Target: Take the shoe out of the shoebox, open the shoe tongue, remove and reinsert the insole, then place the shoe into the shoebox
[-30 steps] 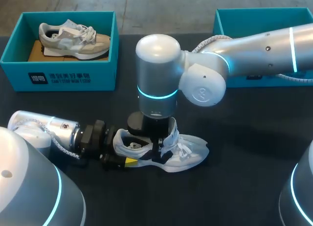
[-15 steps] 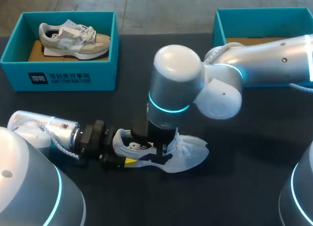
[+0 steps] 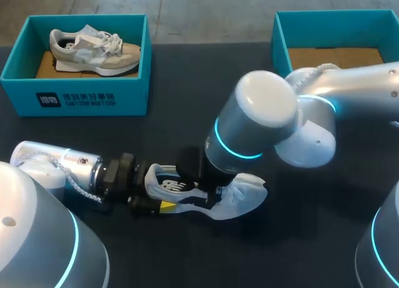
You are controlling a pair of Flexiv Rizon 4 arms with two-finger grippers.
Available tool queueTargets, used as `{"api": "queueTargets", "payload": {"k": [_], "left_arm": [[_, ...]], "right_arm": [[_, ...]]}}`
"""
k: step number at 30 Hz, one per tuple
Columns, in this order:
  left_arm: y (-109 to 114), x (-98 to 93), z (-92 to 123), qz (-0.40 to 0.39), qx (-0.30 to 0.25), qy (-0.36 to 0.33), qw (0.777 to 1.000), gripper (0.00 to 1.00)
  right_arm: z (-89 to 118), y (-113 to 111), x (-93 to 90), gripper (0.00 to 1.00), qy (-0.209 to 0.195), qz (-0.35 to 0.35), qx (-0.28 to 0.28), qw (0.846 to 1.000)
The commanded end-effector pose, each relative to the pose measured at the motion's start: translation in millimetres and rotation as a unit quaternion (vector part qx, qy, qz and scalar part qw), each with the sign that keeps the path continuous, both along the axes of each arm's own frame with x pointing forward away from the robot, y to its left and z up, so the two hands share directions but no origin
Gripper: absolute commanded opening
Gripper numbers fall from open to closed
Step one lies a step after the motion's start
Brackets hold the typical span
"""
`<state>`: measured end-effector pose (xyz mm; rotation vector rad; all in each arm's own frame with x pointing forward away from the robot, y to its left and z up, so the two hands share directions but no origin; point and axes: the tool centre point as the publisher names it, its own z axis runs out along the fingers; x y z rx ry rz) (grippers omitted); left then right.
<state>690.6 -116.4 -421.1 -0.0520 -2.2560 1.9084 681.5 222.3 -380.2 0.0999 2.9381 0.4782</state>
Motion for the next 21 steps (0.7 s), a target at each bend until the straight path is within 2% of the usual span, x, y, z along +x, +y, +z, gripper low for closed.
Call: {"api": "queueTargets", "payload": {"k": [1, 12, 21], "left_arm": [[1.4, 3.0, -3.3, 0.002, 0.0, 0.0, 1.0, 0.0], [1.4, 3.0, -3.3, 0.002, 0.0, 0.0, 1.0, 0.0], [1.4, 3.0, -3.3, 0.002, 0.0, 0.0, 1.0, 0.0]], "right_arm": [[8.8, -16.4, -10.2, 0.0, -0.026, 0.002, 0.058, 0.998], [20.4, -20.7, -9.6, 0.0, -0.069, 0.013, 0.116, 0.991], [27.9, -15.5, -3.1, 0.0, -0.075, 0.024, 0.112, 0.991]]}}
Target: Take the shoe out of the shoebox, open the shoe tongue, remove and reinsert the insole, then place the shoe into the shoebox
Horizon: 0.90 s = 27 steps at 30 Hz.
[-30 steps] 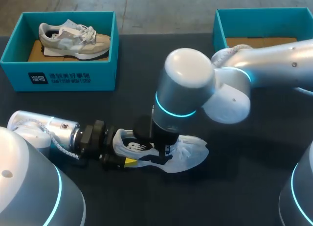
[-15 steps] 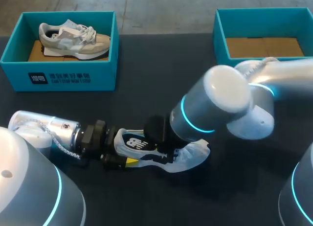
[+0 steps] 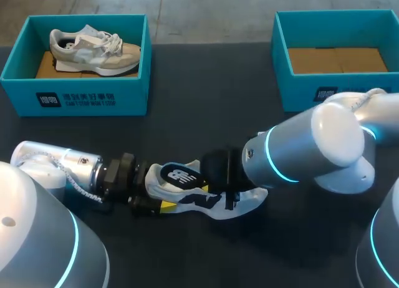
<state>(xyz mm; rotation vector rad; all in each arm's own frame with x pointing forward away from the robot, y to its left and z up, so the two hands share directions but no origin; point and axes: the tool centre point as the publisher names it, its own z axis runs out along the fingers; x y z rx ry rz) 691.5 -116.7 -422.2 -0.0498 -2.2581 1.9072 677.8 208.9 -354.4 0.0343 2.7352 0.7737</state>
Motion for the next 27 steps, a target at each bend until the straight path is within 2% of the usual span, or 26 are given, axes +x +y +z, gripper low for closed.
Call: {"api": "queueTargets", "payload": {"k": [1, 7, 9, 10, 13, 27], "left_arm": [[1.7, 2.1, -2.2, 0.001, 0.0, 0.0, 1.0, 0.0], [1.7, 2.1, -2.2, 0.001, 0.0, 0.0, 1.0, 0.0], [1.7, 2.1, -2.2, 0.001, 0.0, 0.0, 1.0, 0.0], [1.7, 2.1, -2.2, 0.001, 0.0, 0.0, 1.0, 0.0], [1.7, 2.1, -2.2, 0.001, 0.0, 0.0, 1.0, 0.0], [1.7, 2.1, -2.2, 0.001, 0.0, 0.0, 1.0, 0.0]], "right_arm": [[3.0, -1.0, 1.6, 0.0, 0.0, 0.009, 0.002, 1.0], [10.2, 8.7, 7.2, 0.02, 0.0, 0.026, -0.01, 1.0], [13.1, 11.6, 8.0, 0.2, -0.002, 0.032, -0.013, 0.999], [14.2, 12.8, 8.5, 0.25, -0.002, 0.034, -0.014, 0.999], [16.6, 15.1, 9.5, 0.28, -0.002, 0.041, -0.014, 0.999], [37.7, 24.4, 6.1, 0.27, -0.002, 0.059, -0.032, 0.998]]}}
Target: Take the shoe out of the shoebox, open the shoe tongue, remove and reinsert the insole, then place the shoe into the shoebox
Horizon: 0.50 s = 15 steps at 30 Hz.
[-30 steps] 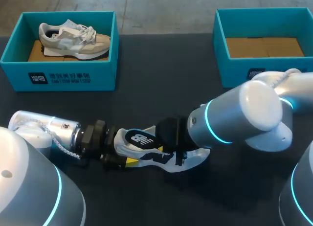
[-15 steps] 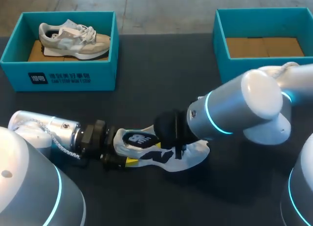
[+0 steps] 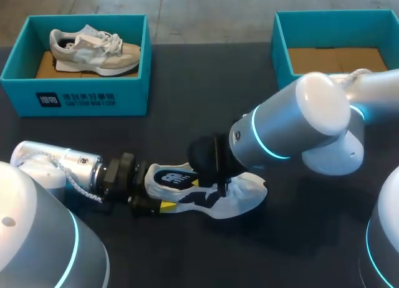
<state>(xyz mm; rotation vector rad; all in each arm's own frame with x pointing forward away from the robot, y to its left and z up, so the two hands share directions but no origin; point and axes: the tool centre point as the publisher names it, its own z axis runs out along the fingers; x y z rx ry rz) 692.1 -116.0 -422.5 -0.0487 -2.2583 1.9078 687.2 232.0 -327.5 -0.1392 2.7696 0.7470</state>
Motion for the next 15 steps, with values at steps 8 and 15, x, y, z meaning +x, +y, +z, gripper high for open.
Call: {"api": "queueTargets", "payload": {"k": [8, 15], "left_arm": [[1.0, 1.5, -1.9, 0.001, 0.0, 0.0, 1.0, 0.0], [1.0, 1.5, -1.9, 0.001, 0.0, 0.0, 1.0, 0.0]], "right_arm": [[24.2, 1.5, -3.3, 0.26, -0.003, 0.013, -0.014, 1.0], [35.3, 0.4, 4.8, 0.26, 0.005, 0.024, -0.017, 1.0]]}}
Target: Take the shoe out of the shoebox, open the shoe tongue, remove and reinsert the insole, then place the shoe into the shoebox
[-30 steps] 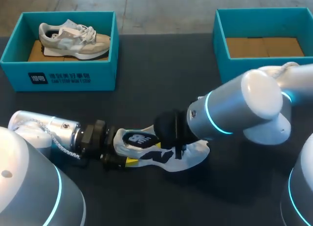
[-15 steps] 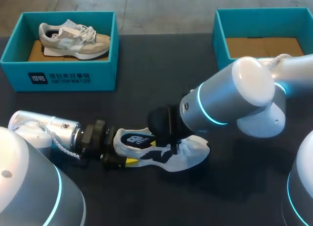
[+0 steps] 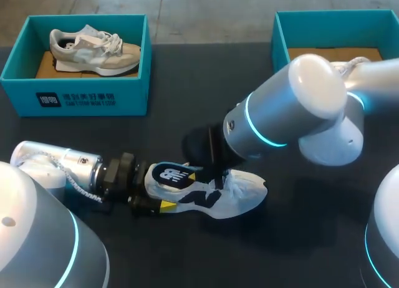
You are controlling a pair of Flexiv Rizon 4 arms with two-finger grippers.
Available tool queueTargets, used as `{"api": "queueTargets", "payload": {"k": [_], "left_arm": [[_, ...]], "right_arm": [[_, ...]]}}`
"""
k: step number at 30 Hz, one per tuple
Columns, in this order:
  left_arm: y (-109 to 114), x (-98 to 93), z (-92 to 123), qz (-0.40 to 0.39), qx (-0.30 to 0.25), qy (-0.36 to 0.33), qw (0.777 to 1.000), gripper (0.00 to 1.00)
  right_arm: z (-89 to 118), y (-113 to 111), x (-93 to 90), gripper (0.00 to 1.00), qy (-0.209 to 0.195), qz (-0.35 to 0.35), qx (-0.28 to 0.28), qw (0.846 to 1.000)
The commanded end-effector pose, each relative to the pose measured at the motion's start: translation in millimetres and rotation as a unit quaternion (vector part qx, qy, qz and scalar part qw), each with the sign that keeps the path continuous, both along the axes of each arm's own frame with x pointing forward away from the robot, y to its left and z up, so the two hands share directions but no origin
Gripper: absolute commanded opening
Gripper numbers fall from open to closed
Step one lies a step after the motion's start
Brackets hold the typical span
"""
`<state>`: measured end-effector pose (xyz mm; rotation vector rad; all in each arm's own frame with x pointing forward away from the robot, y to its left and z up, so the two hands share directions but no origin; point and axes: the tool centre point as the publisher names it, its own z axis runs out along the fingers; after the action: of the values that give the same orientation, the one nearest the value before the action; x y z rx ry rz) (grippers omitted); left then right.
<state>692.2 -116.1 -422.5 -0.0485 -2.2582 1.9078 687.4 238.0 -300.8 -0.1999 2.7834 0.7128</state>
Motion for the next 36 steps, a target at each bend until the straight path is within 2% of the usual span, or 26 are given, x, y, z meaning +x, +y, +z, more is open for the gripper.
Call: {"api": "queueTargets", "payload": {"k": [1, 7, 10, 16, 20, 24, 27, 31, 33, 36], "left_arm": [[1.1, 1.4, -1.9, 0.001, 0.0, 0.0, 1.0, 0.0], [1.1, 1.4, -1.9, 0.001, 0.0, 0.0, 1.0, 0.0], [1.1, 1.4, -1.9, 0.001, 0.0, 0.0, 1.0, 0.0], [1.1, 1.4, -1.9, 0.001, 0.0, 0.0, 1.0, 0.0], [1.1, 1.4, -1.9, 0.001, 0.0, 0.0, 1.0, 0.0], [1.1, 1.4, -1.9, 0.001, 0.0, 0.0, 1.0, 0.0], [1.1, 1.4, -1.9, 0.001, 0.0, 0.0, 1.0, 0.0], [1.1, 1.4, -1.9, 0.001, 0.0, 0.0, 1.0, 0.0], [1.1, 1.4, -1.9, 0.001, 0.0, 0.0, 1.0, 0.0], [1.1, 1.4, -1.9, 0.001, 0.0, 0.0, 1.0, 0.0]], "right_arm": [[9.6, -6.4, 5.6, 0.26, 0.008, 0.007, 0.003, 1.0], [10.0, -4.6, 18.6, 0.25, 0.048, 0.032, 0.016, 0.998], [10.6, 2.2, 22.1, 0.32, 0.058, 0.044, 0.007, 0.997], [6.7, 12.2, 25.3, 0.34, 0.086, 0.06, 0.011, 0.994], [5.5, 19.5, 23.5, 0.36, 0.102, 0.06, -0.01, 0.993], [6.8, 26.1, 19.6, 0.37, 0.11, 0.054, -0.037, 0.992], [12.4, 26.6, 15.3, 0.31, 0.112, 0.025, -0.082, 0.99], [12.4, 26.6, 15.3, 0.25, 0.112, 0.025, -0.082, 0.99], [12.4, 26.6, 15.3, 0.31, 0.112, 0.025, -0.082, 0.99], [12.4, 26.6, 15.3, 0.31, 0.112, 0.025, -0.082, 0.99]]}}
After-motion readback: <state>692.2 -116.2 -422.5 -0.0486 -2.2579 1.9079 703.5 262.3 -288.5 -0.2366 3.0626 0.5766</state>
